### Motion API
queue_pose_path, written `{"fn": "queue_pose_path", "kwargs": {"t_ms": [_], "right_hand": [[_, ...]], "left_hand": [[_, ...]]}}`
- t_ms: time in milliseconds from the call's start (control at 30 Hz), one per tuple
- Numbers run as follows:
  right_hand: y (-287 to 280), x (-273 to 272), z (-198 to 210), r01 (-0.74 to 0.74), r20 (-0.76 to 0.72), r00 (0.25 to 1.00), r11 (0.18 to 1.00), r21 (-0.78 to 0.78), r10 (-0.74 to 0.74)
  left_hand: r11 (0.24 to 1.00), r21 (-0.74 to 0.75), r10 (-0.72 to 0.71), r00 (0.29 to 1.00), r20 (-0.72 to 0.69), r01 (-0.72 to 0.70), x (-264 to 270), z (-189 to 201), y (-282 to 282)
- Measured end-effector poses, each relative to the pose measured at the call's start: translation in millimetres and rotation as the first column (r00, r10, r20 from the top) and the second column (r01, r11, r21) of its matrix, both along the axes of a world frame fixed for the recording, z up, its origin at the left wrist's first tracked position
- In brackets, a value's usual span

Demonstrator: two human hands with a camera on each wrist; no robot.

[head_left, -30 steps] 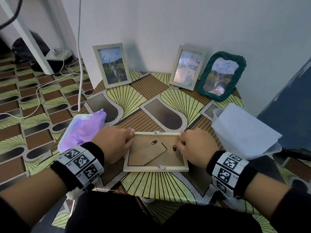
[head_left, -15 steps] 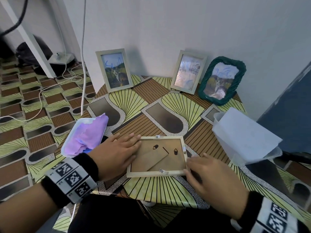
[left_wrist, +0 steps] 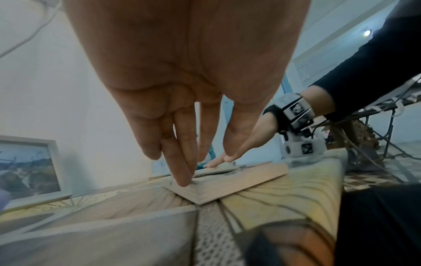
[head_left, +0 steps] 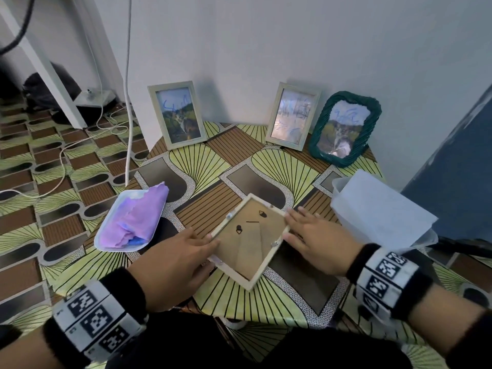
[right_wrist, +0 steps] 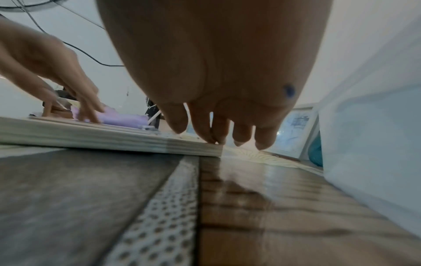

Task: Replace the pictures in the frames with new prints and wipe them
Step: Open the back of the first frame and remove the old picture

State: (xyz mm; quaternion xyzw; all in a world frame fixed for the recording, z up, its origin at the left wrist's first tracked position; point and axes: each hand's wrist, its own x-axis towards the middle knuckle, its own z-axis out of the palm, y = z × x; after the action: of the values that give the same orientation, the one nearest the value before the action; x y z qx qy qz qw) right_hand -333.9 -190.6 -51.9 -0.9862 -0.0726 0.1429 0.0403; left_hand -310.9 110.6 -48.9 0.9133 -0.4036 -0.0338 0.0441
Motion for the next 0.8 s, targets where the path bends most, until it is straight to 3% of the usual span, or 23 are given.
{"fn": "queue_pose_path", "kwargs": {"t_ms": [167, 367, 500, 700, 800], "right_hand": [[-4, 34, -1, -0.055, -0.045, 0.997, 0.998, 0.022, 0.056], [0, 35, 2, -0.065, 0.081, 0.995, 0.996, 0.064, 0.059], [3, 21, 6, -0.067, 0.137, 0.989, 0.996, 0.057, 0.058], [2, 4, 0, -0.082, 0.048, 0.996, 0.989, 0.120, 0.077], [1, 6, -1, -0.087, 0.039, 0.996, 0.986, 0.140, 0.082]], "left_hand": [[0.996, -0.083, -0.029, 0.999, -0.039, 0.026, -7, 6, -11], [0.998, 0.068, -0.011, 0.999, -0.040, 0.014, 13, 1, -23], [0.979, 0.196, -0.030, 0.991, -0.130, 0.055, 27, 0, -32], [0.964, 0.238, -0.086, 0.987, -0.137, 0.117, 39, -1, -39], [0.976, 0.181, -0.114, 0.992, -0.057, 0.123, 47, 5, -49]]}}
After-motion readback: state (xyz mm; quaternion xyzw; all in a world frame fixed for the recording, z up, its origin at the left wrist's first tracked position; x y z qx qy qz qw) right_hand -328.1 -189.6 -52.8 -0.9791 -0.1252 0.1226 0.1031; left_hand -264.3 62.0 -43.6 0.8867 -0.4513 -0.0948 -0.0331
